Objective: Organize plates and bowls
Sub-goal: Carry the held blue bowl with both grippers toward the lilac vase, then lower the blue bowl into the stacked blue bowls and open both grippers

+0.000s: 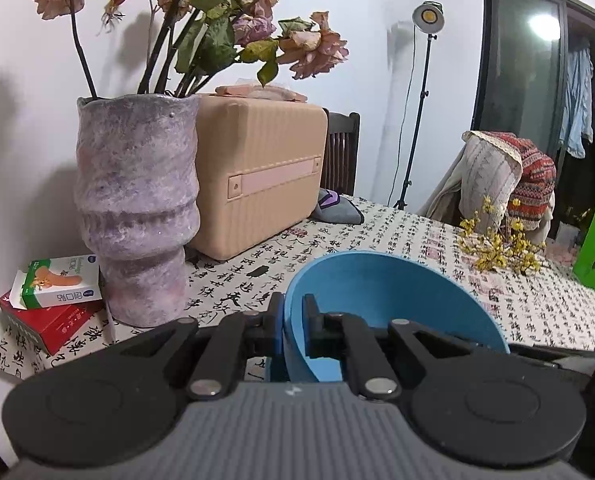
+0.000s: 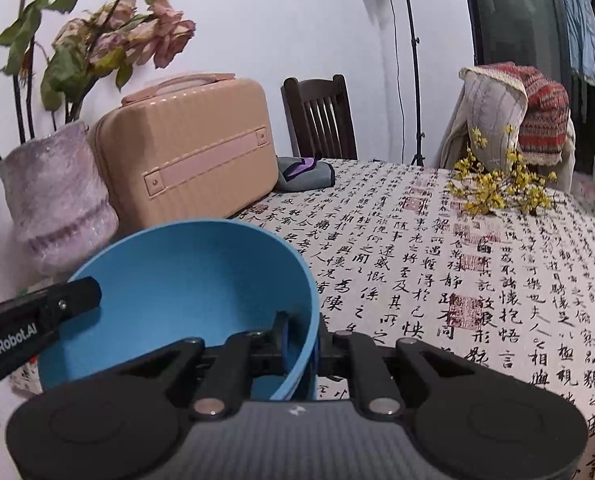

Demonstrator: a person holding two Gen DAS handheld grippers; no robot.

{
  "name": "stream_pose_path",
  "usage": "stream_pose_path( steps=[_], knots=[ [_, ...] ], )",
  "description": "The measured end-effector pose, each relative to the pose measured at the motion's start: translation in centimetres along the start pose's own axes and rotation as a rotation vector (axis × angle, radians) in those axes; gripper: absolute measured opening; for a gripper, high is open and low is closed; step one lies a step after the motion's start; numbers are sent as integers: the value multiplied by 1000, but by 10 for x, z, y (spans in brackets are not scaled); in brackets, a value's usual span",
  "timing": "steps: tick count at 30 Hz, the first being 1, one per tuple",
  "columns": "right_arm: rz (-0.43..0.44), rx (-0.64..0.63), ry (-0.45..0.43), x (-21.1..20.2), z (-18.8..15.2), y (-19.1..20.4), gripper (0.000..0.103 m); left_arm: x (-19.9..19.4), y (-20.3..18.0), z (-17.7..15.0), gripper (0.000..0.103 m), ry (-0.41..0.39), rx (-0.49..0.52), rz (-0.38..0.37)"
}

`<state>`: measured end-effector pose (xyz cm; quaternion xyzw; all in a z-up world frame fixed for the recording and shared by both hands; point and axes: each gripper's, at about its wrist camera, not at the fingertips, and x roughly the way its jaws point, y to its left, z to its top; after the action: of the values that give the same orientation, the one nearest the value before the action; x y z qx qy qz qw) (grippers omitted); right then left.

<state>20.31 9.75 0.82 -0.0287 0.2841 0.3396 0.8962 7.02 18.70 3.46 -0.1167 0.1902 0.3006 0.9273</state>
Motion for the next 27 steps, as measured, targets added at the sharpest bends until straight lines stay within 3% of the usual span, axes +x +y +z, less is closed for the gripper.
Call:
stream_pose_path(
  steps=[11, 20, 21, 22, 23, 24, 26, 27],
  knots=[
    [-54, -128, -42, 4, -16, 15, 14, 5, 4, -14, 9, 23, 19, 10],
    [-38, -130, -56, 7, -22, 11, 18, 5, 8, -18, 14, 33, -19, -8],
    [-20, -118, -65, 5, -22, 8, 21, 3, 11, -17, 18, 28, -37, -24],
    [0, -99, -78, 1, -22, 4, 31, 1, 13, -17, 22, 16, -52, -43],
    [21, -73, -101, -5, -22, -1, 46, -3, 15, -16, 33, 2, -62, -56],
    [36, -55, -124, -12, -22, -5, 54, -6, 16, -16, 44, -13, -69, -61],
    [61, -28, -178, -28, -23, -14, 78, -14, 19, -15, 55, -48, -79, -83],
    [69, -20, -197, -35, -24, -17, 84, -17, 20, -16, 66, -63, -81, -100]
  ],
)
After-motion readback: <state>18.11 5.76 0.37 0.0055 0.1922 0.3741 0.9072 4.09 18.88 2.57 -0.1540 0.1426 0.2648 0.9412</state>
